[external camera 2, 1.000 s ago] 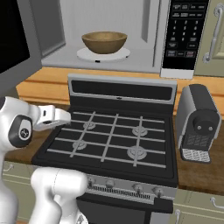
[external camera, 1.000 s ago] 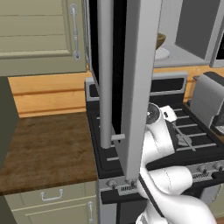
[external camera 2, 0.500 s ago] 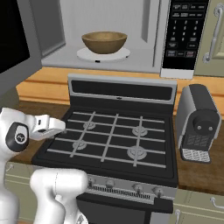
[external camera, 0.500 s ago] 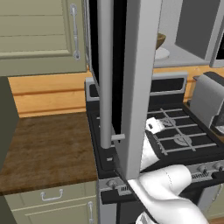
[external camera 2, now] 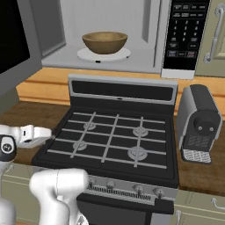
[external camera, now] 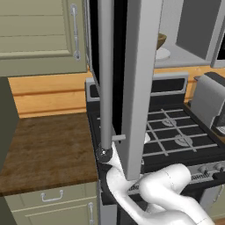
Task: Open the microwave, place the bowl with waffle inside the microwave, then close the microwave door and turn it on.
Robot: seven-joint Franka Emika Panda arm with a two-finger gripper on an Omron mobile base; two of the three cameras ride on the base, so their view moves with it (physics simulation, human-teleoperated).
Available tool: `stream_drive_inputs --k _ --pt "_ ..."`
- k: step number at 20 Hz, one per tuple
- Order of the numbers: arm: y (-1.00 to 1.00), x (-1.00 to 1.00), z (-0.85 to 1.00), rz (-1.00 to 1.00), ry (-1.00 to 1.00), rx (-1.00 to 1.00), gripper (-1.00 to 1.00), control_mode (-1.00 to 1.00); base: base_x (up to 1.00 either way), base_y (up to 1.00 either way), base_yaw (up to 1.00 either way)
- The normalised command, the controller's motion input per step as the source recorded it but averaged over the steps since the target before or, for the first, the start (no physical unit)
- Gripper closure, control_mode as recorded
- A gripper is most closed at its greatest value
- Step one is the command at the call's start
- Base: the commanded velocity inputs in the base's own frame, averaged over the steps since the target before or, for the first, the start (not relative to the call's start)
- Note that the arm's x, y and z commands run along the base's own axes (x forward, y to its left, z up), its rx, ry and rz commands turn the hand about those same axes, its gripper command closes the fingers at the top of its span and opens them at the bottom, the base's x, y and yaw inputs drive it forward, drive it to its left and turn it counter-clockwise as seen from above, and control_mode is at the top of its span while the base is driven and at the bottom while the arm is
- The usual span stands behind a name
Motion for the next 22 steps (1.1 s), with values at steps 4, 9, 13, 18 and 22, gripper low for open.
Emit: stream_drive_inputs --k 4,9,13,18,22 --pt "0.78 -0.3 0.0 -0.1 -0.14 -0.14 -1.0 -1.0 0.0 0.0 0.0" --pt "0.85 -0.39 0.09 -0.16 -0.11 -0.27 -1.0 -1.0 0.0 0.0 0.0" --pt "0.72 -0.13 0.07 -0.16 -0.02 -0.46 -1.0 -1.0 0.0 0.0 0.0" --pt "0.55 -0.02 0.26 -0.14 0.0 -0.5 -1.0 -1.0 0.0 0.0 0.0" --pt "0.44 -0.09 0.48 -0.12 0.0 -0.44 -1.0 -1.0 0.0 0.0 0.0"
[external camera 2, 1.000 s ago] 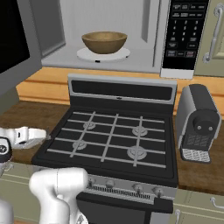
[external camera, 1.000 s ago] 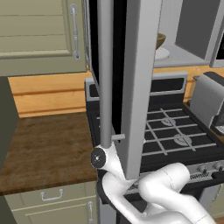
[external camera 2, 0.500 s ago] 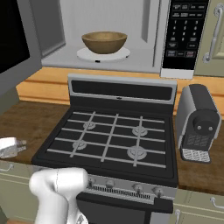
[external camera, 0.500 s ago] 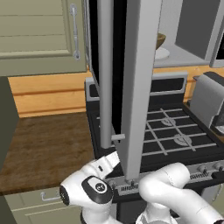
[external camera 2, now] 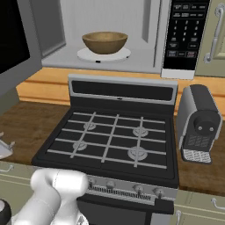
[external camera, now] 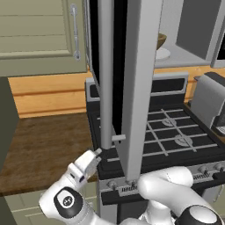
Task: Open the microwave, place the bowl with waffle inside the microwave, then close the microwave door and turn it on.
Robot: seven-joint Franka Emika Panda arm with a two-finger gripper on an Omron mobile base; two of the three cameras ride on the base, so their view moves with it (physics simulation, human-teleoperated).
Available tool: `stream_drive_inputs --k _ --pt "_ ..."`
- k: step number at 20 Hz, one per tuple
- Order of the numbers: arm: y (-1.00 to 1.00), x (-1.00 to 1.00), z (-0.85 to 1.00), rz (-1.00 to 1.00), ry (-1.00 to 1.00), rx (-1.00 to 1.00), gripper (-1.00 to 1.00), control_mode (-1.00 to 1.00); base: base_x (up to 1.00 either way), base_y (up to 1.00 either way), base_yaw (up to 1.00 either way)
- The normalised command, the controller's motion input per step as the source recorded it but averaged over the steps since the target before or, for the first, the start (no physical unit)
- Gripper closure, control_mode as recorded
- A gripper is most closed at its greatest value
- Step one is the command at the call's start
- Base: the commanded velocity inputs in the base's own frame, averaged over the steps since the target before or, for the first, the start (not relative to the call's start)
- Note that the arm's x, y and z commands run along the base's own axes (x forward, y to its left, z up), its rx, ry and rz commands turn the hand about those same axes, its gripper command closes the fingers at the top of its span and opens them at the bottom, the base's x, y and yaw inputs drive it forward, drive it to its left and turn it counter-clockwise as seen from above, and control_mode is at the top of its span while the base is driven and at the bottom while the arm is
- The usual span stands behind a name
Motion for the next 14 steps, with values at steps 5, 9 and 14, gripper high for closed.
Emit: stream_drive_inputs --k 5,9,14 --pt "0.31 -0.1 0.51 -0.12 0.0 -0.41 -1.0 -1.0 0.0 0.0 0.0" --pt "0.31 -0.03 0.48 -0.12 0.0 -0.41 -1.0 -1.0 0.0 0.0 0.0" --pt "0.24 0.0 0.49 -0.12 0.06 -0.36 -1.0 -1.0 0.0 0.0 0.0"
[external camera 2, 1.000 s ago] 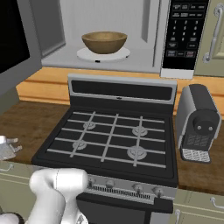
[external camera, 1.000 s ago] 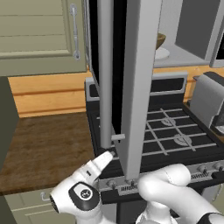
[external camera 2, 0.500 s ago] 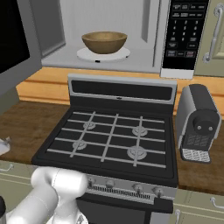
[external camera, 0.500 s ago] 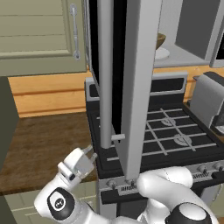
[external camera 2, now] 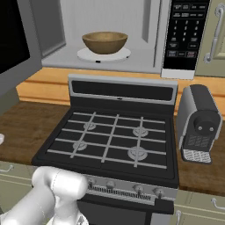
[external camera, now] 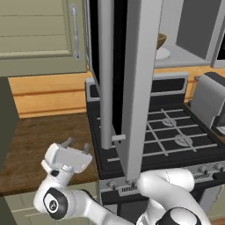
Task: Open the microwave, place the bowl with waffle inside the microwave, then close the microwave door and turn it on.
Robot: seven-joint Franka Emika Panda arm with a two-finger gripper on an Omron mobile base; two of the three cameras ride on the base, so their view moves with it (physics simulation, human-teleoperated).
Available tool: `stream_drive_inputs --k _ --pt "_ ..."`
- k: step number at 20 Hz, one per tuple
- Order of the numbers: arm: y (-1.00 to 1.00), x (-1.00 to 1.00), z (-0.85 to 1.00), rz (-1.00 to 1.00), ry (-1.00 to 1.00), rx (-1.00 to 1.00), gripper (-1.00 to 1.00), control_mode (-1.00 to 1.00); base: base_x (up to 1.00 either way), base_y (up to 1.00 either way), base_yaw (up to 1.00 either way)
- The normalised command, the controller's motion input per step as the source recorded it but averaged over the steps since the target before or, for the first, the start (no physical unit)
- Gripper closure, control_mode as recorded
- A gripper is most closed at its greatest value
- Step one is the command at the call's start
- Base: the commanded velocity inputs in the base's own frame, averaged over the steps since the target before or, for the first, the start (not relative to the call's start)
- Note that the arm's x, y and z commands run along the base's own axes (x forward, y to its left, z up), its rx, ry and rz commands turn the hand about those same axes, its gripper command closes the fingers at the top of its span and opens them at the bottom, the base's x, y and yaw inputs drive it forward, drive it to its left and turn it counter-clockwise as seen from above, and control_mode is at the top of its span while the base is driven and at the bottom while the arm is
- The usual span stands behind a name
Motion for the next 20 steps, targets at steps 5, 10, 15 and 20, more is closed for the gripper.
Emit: stream_drive_inputs --k 5,10,15,20 --pt "0.21 0.0 0.51 -0.08 0.16 -0.3 -1.0 -1.0 0.0 0.0 0.0" --pt "0.14 0.0 0.5 -0.02 0.25 -0.22 -1.0 -1.0 0.0 0.0 0.0" --pt "0.0 0.0 0.5 0.0 0.23 -0.13 -1.0 -1.0 0.0 0.0 0.0" --pt "-0.01 0.0 0.48 0.0 0.19 -0.03 1.0 -1.0 0.0 0.0 0.0"
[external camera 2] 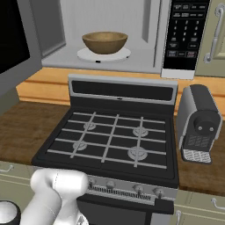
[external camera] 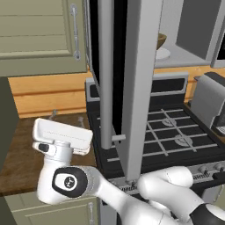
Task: Open the microwave, place the bowl with waffle inside the microwave, then close the microwave door and turn it on.
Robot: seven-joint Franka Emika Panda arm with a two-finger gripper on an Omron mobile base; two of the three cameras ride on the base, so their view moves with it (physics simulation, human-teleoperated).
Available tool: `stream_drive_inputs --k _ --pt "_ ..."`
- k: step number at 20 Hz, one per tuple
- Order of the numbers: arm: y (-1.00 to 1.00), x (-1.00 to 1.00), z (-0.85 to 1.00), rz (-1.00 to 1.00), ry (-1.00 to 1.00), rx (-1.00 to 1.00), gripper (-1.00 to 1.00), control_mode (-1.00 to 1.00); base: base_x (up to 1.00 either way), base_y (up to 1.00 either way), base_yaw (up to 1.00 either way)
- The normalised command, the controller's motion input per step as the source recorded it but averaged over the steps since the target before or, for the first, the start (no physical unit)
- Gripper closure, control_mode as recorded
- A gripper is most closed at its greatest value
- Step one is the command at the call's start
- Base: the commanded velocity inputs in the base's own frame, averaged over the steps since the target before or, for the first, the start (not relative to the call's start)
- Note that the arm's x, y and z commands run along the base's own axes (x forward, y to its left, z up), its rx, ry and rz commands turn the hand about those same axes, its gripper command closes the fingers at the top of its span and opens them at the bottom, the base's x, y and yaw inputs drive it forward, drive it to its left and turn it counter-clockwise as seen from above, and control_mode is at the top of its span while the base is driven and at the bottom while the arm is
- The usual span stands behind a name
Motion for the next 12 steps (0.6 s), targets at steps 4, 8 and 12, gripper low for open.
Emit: stream_drive_inputs --k 4,8,12 --pt "-0.06 0.0 0.41 0.0 0.19 -0.04 1.0 -1.0 0.0 0.0 0.0" --pt "-0.46 -0.02 0.43 0.0 0.17 -0.03 1.0 -1.0 0.0 0.0 0.0" --pt "-0.78 -0.06 0.34 0.0 0.18 0.0 1.0 -1.0 0.0 0.0 0.0"
